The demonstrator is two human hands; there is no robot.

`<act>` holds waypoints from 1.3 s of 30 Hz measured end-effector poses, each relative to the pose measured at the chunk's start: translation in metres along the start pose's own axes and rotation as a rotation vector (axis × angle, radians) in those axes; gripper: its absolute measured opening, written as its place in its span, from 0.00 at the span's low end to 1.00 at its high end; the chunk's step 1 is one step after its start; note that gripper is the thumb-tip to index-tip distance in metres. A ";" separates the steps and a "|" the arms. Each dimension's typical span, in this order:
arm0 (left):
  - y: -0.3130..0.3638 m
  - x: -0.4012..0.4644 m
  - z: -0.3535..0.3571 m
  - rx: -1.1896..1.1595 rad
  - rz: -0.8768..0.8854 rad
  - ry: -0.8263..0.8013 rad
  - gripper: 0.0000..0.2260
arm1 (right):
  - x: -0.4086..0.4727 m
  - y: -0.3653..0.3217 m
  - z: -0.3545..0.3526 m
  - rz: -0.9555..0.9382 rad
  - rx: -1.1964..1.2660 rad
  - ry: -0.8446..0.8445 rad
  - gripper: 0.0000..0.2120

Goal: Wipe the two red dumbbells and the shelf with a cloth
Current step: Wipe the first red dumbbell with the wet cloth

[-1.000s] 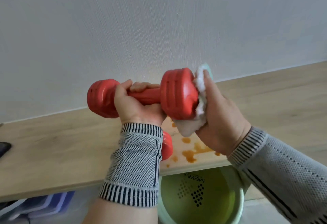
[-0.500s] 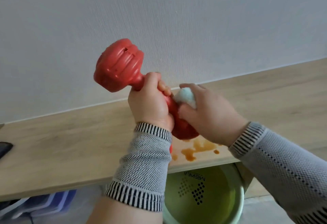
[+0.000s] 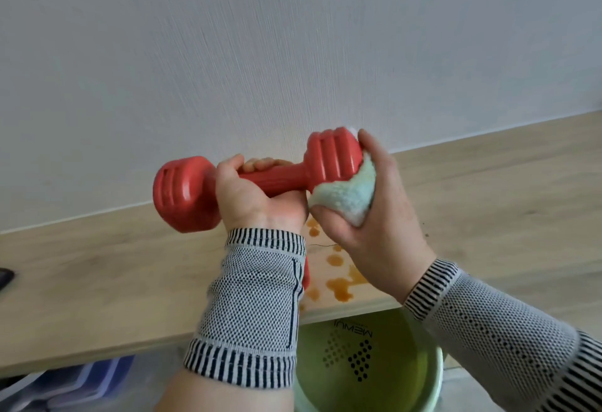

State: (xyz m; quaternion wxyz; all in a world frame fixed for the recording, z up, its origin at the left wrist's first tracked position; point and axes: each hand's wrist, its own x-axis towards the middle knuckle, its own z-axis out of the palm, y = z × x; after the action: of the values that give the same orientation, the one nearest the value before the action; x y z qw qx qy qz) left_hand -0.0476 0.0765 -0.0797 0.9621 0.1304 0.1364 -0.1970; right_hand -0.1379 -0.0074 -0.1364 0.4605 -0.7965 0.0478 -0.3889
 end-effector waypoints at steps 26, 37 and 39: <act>-0.016 -0.008 -0.002 0.710 0.034 -0.229 0.14 | 0.032 -0.035 -0.050 0.460 0.195 -0.771 0.16; -0.032 -0.018 -0.001 0.990 0.142 -0.169 0.08 | 0.024 -0.040 -0.028 0.165 -0.570 -0.516 0.10; -0.032 -0.019 -0.002 0.983 0.111 -0.167 0.08 | 0.023 -0.037 -0.026 0.168 -0.564 -0.493 0.10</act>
State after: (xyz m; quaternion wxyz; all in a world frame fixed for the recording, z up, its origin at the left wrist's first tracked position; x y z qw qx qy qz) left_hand -0.0778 0.0548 -0.0817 0.8034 0.5592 -0.0571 -0.1964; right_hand -0.1502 -0.0146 -0.0877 0.2510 -0.9549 0.1058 -0.1182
